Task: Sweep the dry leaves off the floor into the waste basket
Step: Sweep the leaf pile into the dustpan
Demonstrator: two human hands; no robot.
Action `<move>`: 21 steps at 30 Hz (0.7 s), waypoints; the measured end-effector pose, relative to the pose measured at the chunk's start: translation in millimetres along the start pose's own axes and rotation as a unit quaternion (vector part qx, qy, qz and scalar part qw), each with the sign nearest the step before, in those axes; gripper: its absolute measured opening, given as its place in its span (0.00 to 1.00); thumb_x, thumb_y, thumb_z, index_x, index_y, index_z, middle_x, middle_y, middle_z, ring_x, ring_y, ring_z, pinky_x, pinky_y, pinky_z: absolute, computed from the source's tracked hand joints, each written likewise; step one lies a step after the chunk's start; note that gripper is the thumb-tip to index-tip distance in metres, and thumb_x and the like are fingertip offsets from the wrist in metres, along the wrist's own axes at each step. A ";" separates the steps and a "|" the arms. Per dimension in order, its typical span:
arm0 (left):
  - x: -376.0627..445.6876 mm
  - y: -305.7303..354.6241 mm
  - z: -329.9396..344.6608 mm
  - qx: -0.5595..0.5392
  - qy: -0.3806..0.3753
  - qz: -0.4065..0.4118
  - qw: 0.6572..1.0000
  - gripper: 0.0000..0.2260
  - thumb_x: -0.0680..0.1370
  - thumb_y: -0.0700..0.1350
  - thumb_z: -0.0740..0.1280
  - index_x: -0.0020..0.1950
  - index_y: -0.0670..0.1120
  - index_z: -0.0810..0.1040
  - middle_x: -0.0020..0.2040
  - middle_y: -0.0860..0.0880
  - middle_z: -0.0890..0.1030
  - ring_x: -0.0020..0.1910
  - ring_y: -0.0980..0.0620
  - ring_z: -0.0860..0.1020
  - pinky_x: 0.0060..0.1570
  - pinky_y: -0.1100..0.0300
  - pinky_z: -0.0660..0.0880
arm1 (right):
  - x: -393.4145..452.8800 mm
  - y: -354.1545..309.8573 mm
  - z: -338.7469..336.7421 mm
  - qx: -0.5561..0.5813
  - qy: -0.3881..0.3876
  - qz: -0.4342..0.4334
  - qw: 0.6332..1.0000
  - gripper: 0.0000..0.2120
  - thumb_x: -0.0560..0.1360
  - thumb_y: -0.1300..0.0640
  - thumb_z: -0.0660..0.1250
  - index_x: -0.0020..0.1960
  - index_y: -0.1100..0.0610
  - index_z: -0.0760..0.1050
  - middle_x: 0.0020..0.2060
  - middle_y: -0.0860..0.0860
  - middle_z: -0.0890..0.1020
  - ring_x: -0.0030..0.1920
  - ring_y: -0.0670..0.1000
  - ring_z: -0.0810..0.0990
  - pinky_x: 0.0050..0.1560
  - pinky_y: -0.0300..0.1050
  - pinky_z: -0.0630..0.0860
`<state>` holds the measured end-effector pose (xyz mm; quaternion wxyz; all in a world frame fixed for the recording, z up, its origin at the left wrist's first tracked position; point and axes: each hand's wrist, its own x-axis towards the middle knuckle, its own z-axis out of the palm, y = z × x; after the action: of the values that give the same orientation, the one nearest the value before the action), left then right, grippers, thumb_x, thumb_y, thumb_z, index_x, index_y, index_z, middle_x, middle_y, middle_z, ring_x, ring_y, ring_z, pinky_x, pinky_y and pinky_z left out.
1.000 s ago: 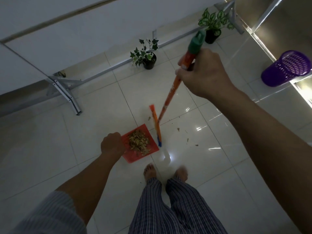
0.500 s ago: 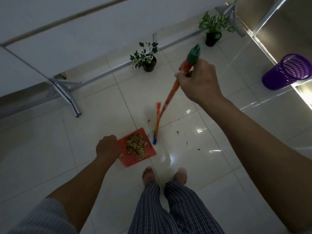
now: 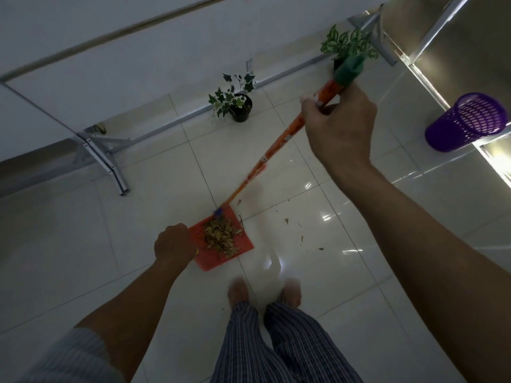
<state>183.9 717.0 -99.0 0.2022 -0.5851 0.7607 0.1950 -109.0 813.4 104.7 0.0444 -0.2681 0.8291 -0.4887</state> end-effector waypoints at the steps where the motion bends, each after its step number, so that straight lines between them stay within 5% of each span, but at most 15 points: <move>1: -0.9 -0.5 1.9 -0.001 -0.006 -0.003 1.000 0.20 0.61 0.50 0.78 0.44 0.44 0.74 0.44 0.45 0.77 0.46 0.43 0.78 0.39 0.58 0.74 | -3.6 5.4 1.2 0.005 0.007 0.008 1.000 0.07 0.77 0.53 0.72 0.49 0.54 0.74 0.38 0.41 0.78 0.38 0.42 0.83 0.42 0.30 0.79; 8: -9.7 0.3 15.6 -0.017 -0.021 -0.012 1.000 0.22 0.58 0.52 0.80 0.38 0.46 0.70 0.41 0.46 0.75 0.42 0.45 0.76 0.40 0.57 0.76 | -33.3 46.9 14.6 -0.031 -0.055 0.008 0.998 0.08 0.76 0.52 0.72 0.46 0.56 0.80 0.33 0.44 0.80 0.34 0.41 0.81 0.37 0.29 0.77; 12: -14.8 5.5 12.1 -0.009 -0.035 -0.009 0.999 0.24 0.55 0.52 0.81 0.37 0.46 0.69 0.41 0.46 0.75 0.41 0.45 0.76 0.38 0.57 0.76 | -56.6 64.8 13.9 -0.074 -0.110 -0.019 0.991 0.09 0.76 0.50 0.71 0.46 0.56 0.78 0.33 0.49 0.82 0.35 0.48 0.83 0.38 0.49 0.83; 21: -15.0 26.8 -3.5 0.052 -0.049 0.078 0.994 0.09 0.66 0.39 0.69 0.44 0.41 0.73 0.48 0.41 0.78 0.48 0.41 0.78 0.42 0.55 0.76 | -99.3 72.3 -34.6 -0.179 -0.033 -0.021 0.983 0.10 0.77 0.51 0.69 0.46 0.58 0.81 0.32 0.53 0.83 0.33 0.54 0.83 0.39 0.53 0.82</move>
<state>161.2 733.8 -86.4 0.2539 -0.5024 0.8023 0.1988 -65.0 916.5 43.6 0.0131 -0.3047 0.8954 -0.3244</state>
